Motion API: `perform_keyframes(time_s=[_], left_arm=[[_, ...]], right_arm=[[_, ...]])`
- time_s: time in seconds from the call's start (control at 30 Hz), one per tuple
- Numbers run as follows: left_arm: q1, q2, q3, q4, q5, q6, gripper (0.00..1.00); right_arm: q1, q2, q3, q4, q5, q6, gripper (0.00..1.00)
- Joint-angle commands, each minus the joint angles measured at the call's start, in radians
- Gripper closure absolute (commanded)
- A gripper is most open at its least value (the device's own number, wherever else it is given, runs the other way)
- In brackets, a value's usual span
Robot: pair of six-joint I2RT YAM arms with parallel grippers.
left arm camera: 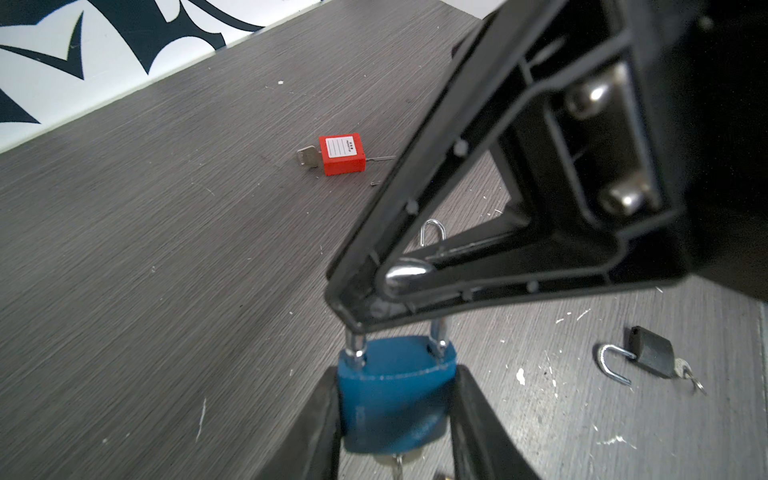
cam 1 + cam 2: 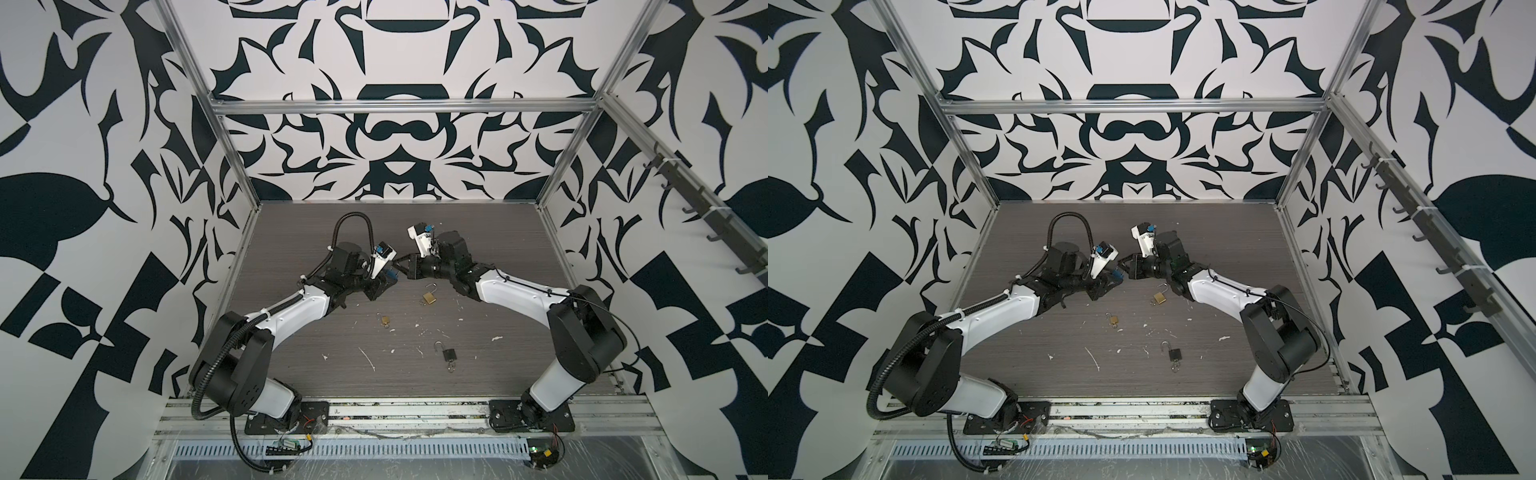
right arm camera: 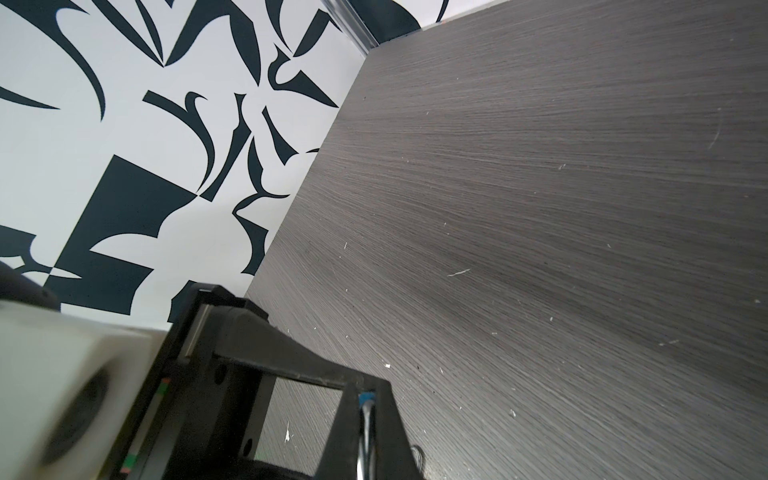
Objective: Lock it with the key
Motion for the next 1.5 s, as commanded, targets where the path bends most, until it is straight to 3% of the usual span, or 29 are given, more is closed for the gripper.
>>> perform_keyframes(time_s=[0.0, 1.3, 1.47], left_arm=[[0.007, -0.049, 0.113, 0.621, 0.037, -0.048, 1.00], [0.066, -0.012, 0.172, 0.758, 0.012, -0.152, 1.00], [0.065, -0.022, 0.139, 0.657, 0.185, -0.052, 1.00]], right_arm=[[0.150, 0.081, -0.080, -0.312, -0.246, 0.023, 1.00], [0.179, 0.119, -0.108, -0.264, -0.261, 0.060, 1.00], [0.169, 0.064, -0.071, -0.351, -0.233, -0.002, 1.00]])
